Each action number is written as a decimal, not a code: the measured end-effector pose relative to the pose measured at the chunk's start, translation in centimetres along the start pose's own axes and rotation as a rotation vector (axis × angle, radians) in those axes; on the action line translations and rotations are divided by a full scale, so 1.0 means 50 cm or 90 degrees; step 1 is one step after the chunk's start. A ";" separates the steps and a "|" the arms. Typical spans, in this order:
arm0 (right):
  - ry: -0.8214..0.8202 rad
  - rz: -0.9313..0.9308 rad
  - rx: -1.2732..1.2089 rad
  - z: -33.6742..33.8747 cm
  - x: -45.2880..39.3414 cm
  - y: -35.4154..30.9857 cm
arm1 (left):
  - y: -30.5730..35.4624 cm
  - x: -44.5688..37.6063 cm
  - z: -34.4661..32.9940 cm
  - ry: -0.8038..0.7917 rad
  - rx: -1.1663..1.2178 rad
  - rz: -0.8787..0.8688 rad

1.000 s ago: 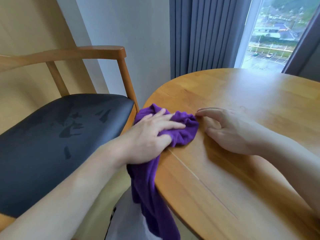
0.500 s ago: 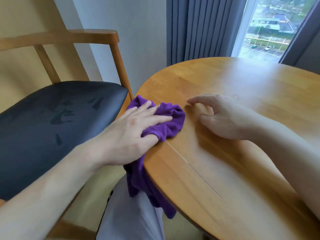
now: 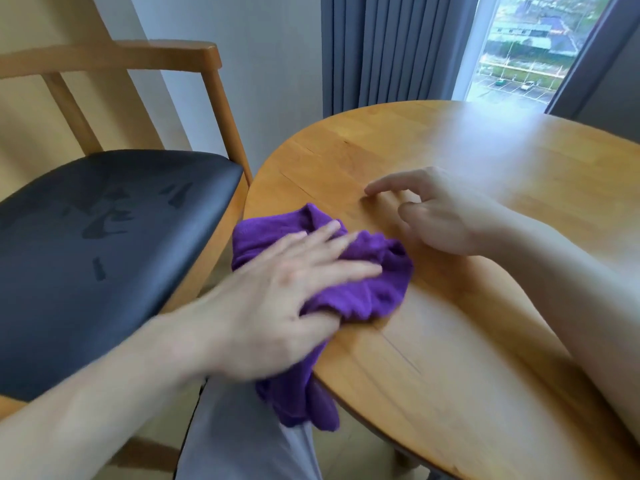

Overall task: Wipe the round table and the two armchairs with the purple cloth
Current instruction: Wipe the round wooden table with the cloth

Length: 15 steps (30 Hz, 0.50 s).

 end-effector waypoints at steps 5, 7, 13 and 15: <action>0.045 -0.008 -0.040 0.002 0.002 0.003 | -0.066 -0.127 0.076 -0.003 0.010 0.133; 0.087 -0.036 -0.065 0.004 0.004 0.007 | -0.074 -0.159 0.075 -0.003 -0.010 0.135; 0.137 -0.038 -0.064 0.020 0.012 0.008 | -0.064 -0.107 0.035 -0.010 -0.004 -0.006; 0.150 -0.034 -0.057 0.018 0.010 0.006 | -0.070 -0.088 0.025 -0.032 -0.019 -0.050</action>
Point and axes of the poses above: each hand's wrist, its own x-axis away from the middle knuckle, its own z-axis out of the back of the hand, y = z × x, the point moved 1 cm from there along -x, towards the middle knuckle, and after that the axes turned 9 degrees about -y, right-handed, at the moved point
